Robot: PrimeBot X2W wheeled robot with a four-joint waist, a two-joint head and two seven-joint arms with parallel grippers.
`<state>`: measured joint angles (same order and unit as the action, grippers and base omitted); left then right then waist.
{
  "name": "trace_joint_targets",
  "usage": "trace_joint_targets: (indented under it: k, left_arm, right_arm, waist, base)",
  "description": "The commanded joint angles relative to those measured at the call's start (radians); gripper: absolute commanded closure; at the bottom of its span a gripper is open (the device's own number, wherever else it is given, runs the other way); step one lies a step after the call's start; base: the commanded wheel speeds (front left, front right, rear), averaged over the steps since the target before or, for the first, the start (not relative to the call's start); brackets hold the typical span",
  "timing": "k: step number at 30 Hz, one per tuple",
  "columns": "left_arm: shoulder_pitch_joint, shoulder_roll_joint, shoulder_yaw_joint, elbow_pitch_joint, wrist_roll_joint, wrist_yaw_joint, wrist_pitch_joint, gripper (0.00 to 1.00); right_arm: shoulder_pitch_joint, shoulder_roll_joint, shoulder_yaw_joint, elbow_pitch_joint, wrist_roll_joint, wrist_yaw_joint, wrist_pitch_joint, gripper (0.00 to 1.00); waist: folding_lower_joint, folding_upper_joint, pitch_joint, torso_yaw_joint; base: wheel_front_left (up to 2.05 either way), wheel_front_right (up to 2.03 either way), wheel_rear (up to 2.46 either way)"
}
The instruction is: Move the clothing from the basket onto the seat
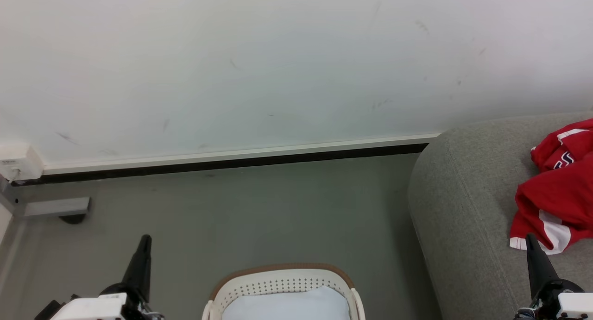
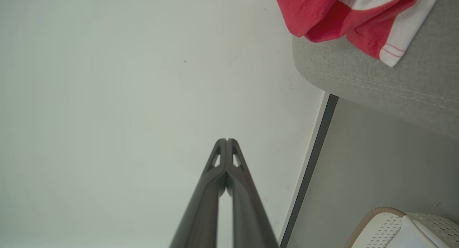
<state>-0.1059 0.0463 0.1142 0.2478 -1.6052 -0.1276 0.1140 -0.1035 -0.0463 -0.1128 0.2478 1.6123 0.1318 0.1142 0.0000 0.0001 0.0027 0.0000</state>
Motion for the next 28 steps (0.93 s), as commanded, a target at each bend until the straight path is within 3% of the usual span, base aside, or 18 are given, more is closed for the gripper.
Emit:
trace_joint_targets:
  k: [1, 28]
  left_arm:
    - [-0.009, 0.007, 0.002, -0.003, -0.014, -0.006, 0.004, 1.00]
    - [-0.009, 0.007, 0.002, -0.003, -0.014, -0.006, 0.004, 1.00]
  right_arm:
    - [-0.012, -0.007, -0.004, -0.006, 0.001, -0.002, 0.004, 1.00]
    - [-0.012, -0.007, -0.004, -0.006, 0.001, -0.002, 0.004, 1.00]
  waist:
    - [0.0000, -0.0001, 0.000, 0.000]
    - [0.0000, -0.0001, 0.000, 0.000]
  base:
    - [0.00, 0.00, 0.00]
    - [0.00, 0.00, 0.00]
